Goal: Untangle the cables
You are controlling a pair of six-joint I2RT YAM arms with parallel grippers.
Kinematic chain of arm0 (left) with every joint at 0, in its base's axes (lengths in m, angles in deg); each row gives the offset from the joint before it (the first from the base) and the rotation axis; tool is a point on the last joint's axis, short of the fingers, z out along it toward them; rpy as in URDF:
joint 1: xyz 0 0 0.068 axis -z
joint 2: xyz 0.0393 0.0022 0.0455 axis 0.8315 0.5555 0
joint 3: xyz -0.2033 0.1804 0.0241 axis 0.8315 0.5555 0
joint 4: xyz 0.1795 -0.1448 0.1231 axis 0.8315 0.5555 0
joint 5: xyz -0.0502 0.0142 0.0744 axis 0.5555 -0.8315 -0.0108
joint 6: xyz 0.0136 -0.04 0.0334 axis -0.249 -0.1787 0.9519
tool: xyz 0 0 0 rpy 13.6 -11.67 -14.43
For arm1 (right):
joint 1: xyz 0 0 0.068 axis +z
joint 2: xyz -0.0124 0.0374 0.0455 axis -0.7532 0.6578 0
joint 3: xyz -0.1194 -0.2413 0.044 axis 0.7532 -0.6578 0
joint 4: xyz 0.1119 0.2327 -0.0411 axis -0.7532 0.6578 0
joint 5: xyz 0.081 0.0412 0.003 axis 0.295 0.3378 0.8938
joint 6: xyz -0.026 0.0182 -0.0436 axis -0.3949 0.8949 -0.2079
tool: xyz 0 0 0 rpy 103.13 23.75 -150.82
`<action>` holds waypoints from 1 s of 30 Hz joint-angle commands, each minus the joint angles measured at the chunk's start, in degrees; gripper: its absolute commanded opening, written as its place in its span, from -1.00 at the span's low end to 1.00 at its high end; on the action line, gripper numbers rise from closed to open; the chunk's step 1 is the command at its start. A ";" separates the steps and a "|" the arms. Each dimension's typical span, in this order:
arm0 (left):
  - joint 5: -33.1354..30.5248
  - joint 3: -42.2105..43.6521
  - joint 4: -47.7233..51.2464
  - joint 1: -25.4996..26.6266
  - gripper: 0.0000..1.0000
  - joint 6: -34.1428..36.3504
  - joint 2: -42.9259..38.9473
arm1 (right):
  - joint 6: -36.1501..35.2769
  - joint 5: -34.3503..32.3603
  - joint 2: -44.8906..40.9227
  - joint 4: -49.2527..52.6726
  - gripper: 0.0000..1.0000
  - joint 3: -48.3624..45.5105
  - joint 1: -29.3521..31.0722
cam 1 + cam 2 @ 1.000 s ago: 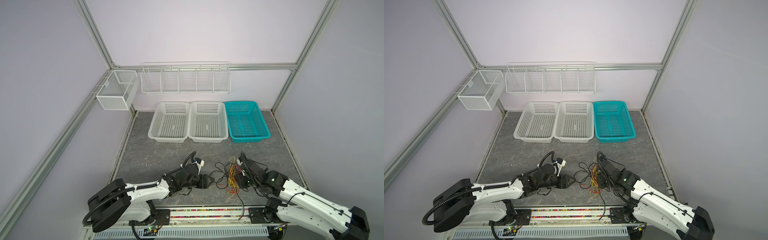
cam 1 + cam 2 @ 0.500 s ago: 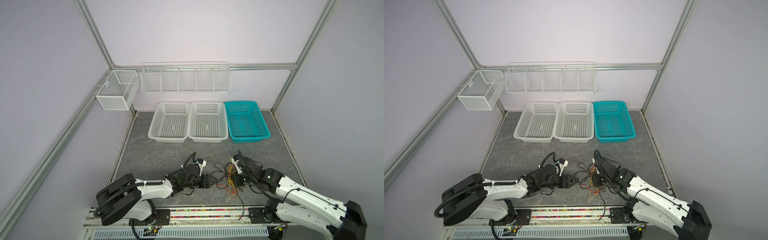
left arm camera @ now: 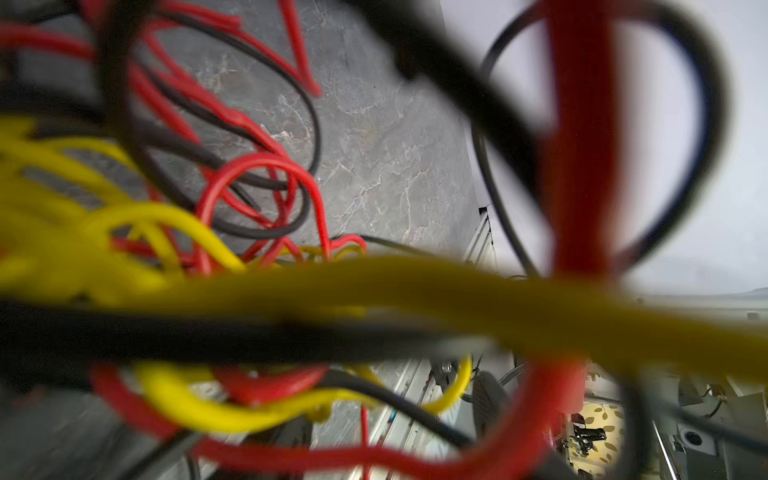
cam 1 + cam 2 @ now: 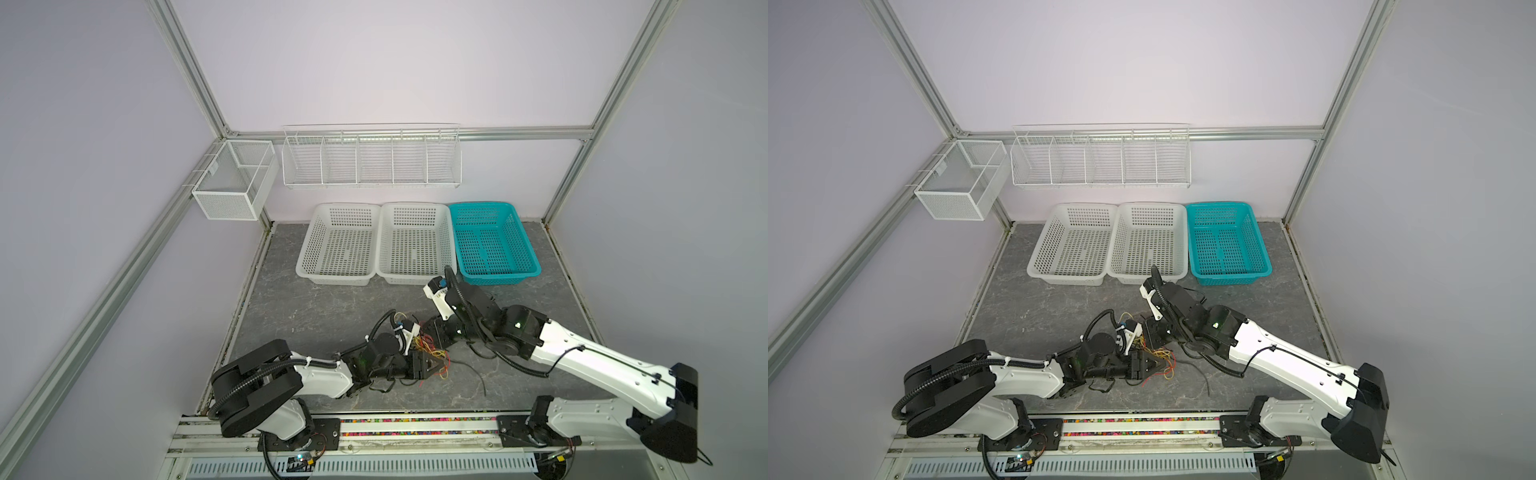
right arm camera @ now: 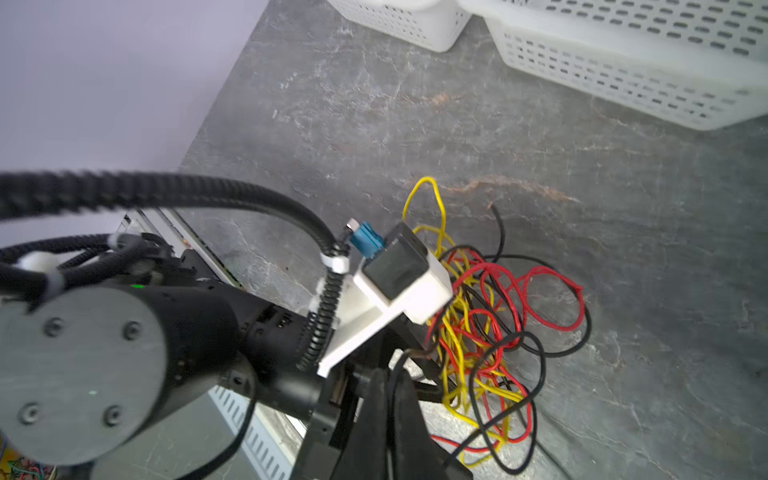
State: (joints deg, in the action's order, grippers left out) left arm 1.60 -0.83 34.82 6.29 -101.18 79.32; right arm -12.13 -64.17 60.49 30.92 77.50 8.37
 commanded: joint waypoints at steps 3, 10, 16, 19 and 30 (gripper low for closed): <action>-1.78 0.75 2.70 0.30 0.03 0.63 -1.07 | -2.40 -1.64 0.11 3.34 -0.87 5.04 0.83; -4.51 0.34 11.41 0.30 -0.39 3.95 -5.37 | -3.48 -2.24 -3.33 7.04 -0.87 9.97 0.86; -6.31 0.41 16.09 0.27 -0.69 5.56 -8.33 | -4.33 -4.18 -6.41 11.08 -0.87 13.57 0.81; -7.08 0.68 18.30 0.23 -0.91 6.19 -10.21 | -5.31 -6.84 -7.88 14.02 -0.87 15.37 0.85; -14.30 2.98 27.85 -0.38 -1.00 6.45 -22.20 | -4.76 -7.67 -12.81 14.60 -0.87 7.45 -0.79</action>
State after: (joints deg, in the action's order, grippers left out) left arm -8.91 0.87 59.56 6.27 -95.31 60.04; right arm -17.29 -72.26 48.10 46.89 89.15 8.02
